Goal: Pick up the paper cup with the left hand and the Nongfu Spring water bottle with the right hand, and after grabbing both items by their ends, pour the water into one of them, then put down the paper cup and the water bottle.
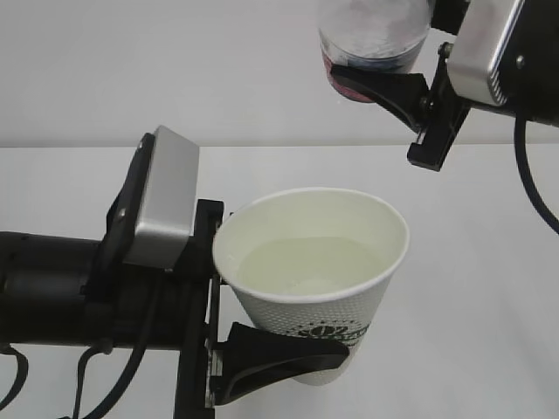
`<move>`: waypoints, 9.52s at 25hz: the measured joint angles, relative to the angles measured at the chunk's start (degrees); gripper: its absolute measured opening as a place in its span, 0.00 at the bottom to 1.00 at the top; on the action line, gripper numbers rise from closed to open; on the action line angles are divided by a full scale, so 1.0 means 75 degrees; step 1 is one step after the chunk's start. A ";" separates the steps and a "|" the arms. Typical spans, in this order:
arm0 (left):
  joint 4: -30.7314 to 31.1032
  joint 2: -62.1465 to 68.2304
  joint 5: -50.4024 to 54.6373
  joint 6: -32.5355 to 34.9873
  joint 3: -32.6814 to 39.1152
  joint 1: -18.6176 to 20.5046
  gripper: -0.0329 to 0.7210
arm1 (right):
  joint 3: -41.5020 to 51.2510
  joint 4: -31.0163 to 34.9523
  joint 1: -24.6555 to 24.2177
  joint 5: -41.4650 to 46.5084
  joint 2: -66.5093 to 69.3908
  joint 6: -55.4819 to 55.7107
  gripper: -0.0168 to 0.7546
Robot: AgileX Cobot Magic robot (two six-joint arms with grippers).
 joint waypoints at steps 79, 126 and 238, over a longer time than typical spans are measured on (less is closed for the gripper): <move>-0.0013 0.0000 0.0108 0.0000 0.0000 0.0000 0.69 | 0.1955 0.6538 -0.1878 0.1452 0.0184 0.0077 0.63; -0.5439 0.0000 0.1027 0.3514 0.0000 0.1015 0.69 | 0.2332 0.7422 -0.1878 0.0909 0.0783 -0.0347 0.63; -0.7613 0.3691 -0.1271 0.3740 -0.0018 0.5525 0.69 | 0.2319 0.7708 -0.1878 0.0131 0.1721 -0.0972 0.63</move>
